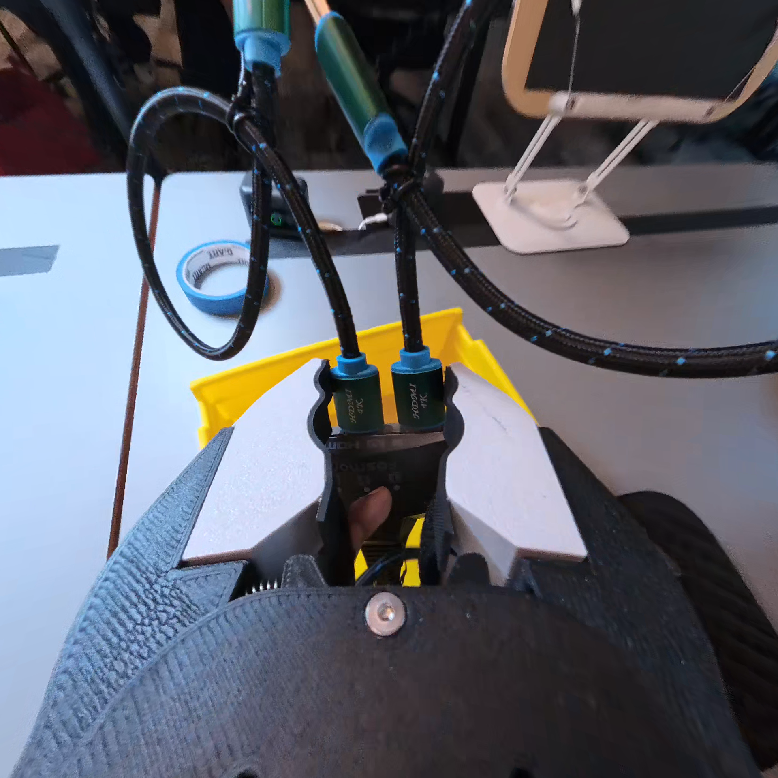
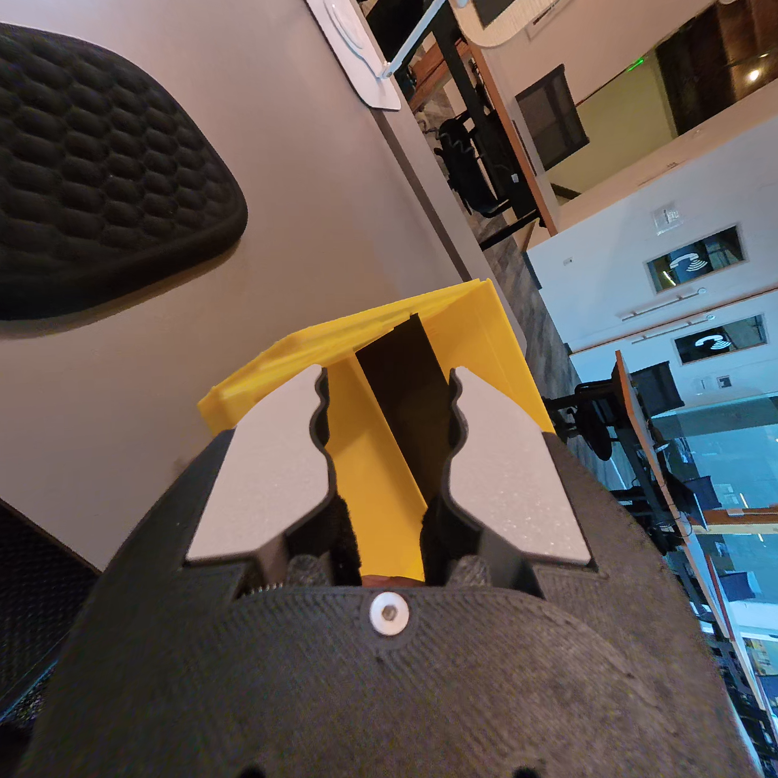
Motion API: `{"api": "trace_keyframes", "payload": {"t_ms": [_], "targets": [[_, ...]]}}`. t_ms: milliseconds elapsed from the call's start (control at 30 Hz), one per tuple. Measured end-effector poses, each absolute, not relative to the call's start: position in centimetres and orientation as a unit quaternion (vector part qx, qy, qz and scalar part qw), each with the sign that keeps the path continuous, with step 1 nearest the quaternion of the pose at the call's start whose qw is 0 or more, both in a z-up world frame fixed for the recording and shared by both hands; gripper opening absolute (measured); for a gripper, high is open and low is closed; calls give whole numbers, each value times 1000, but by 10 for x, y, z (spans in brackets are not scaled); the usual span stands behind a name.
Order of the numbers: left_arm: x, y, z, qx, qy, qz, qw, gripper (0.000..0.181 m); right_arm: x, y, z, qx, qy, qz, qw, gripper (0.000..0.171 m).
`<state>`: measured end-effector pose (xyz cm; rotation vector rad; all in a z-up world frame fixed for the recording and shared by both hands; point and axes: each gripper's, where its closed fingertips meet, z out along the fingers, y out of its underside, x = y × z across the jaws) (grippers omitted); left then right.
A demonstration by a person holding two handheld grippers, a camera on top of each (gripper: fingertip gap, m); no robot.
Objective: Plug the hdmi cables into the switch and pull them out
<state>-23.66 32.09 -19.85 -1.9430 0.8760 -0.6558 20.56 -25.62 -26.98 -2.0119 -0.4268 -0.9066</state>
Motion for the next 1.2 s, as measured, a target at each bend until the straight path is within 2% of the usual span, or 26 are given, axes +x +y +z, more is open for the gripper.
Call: {"api": "trace_keyframes", "payload": {"t_ms": [200,433,700,1000,1200], "targets": [[-241,318,-158,-714,337,-314,527,51,205,-256,-266,-802,-172,-368,437,54],[-242,316,-116,-643,333,-280,631,51,204,-255,-267,-802,-179,-371,433,53],[-240,297,-53,-564,309,-288,710,51,204,-256,-265,-798,-177,-376,437,53],[-216,218,3,-466,362,-210,780,51,191,-242,-258,-784,-197,-366,461,52],[-176,142,10,-399,431,-96,804,51,151,-206,-249,-757,-249,-318,514,52]]}}
